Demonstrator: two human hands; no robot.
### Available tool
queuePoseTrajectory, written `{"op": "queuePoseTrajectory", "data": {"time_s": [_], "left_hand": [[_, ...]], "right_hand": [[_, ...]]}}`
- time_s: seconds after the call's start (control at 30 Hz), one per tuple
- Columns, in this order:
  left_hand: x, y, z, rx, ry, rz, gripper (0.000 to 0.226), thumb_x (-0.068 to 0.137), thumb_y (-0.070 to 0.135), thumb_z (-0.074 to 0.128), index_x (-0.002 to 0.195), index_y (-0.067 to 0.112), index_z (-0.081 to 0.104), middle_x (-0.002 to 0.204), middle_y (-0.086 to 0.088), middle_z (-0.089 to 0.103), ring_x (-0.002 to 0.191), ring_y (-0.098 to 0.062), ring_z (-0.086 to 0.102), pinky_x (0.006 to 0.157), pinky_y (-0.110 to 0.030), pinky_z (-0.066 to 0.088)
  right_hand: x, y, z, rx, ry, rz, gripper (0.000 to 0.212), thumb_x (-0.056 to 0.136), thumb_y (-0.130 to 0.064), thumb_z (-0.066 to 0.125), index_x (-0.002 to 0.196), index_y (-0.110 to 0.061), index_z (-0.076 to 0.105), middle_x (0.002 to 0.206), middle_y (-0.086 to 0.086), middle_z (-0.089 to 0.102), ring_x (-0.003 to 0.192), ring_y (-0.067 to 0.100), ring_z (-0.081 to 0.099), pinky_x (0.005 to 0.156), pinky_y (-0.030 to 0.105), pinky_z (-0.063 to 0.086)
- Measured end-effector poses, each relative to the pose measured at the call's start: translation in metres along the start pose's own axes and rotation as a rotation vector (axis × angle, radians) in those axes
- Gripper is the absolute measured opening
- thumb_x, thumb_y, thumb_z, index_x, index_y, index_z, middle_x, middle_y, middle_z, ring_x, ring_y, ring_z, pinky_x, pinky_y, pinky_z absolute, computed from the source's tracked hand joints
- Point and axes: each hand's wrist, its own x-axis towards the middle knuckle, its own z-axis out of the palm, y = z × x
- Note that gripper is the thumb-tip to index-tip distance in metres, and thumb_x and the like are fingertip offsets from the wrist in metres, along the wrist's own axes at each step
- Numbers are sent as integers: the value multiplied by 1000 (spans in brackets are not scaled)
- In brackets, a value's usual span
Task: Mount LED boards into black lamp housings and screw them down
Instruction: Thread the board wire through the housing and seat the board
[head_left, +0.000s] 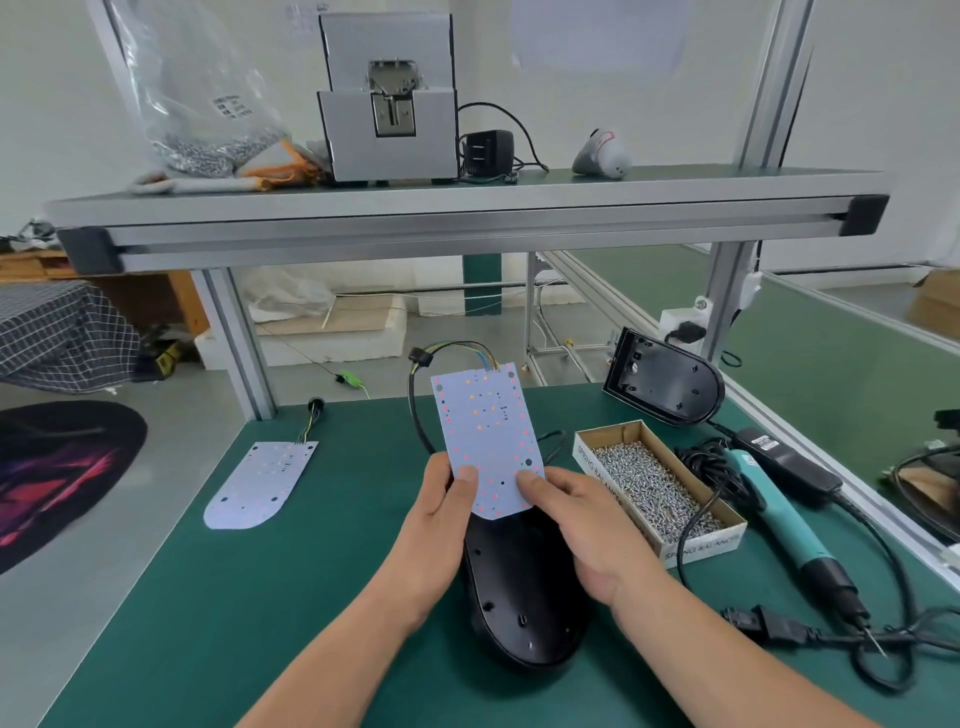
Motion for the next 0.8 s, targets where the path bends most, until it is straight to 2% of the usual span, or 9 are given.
{"op": "queuePoseTrajectory", "data": {"time_s": [0.1,0.23,0.37,0.43,0.5,0.57,0.6,0.7,0.8], "left_hand": [[2,-2,-3,7,56,-1,17,114,37,44,126,31,56,118,19,72,111,2,65,91,-21,47],[6,-6,-2,-13,170,-51,13,113,41,45,120,32,52,116,10,72,109,-10,64,97,-34,50],[7,-7,2,-99,269,-27,10,112,39,47,116,30,50,119,-5,71,105,-18,66,99,-45,51],[7,-6,5,-147,305,0,23,111,49,44,116,27,50,115,11,68,99,-8,64,93,-42,54],[7,-5,4,-174,335,19,47,101,68,37,114,26,52,100,25,62,86,-1,62,79,-33,53],[9,-8,2,-184,358,18,55,87,83,30,106,37,54,103,18,64,82,-9,61,67,-29,53],[10,-10,0,-177,364,8,56,83,87,29,100,41,54,105,11,65,84,-13,61,68,-31,53],[14,-16,-5,-95,330,-51,54,85,89,30,97,42,53,100,-1,63,83,-21,60,76,-37,51],[18,-21,-22,241,278,-44,37,99,76,35,96,45,54,92,3,58,74,-17,61,73,-37,55]], "right_hand": [[2,0,-1,5,50,43,23,103,-18,65,106,2,78,108,20,79,112,43,72,106,56,54],[3,-2,-3,-18,31,77,20,100,-15,68,91,-7,83,100,18,80,92,32,76,85,39,61],[3,-1,-1,-1,0,80,19,102,-17,66,102,-7,82,110,17,79,113,41,72,105,53,53],[2,0,-1,-14,-11,72,20,103,-22,65,105,-9,81,111,16,79,114,40,71,104,53,53],[1,1,1,-13,-15,61,21,104,-24,64,105,-12,80,111,15,79,105,34,76,95,45,58],[0,1,4,7,-5,73,23,103,-24,63,102,-9,80,108,17,79,92,29,77,83,39,60],[0,2,5,13,3,81,24,103,-24,64,98,-7,80,105,19,79,87,28,76,79,37,59],[1,-2,2,47,64,94,25,102,-21,64,88,-9,82,99,21,79,79,26,75,68,30,58],[3,-8,-7,104,131,110,25,99,-19,66,85,-10,83,94,21,79,73,26,75,62,29,58]]}}
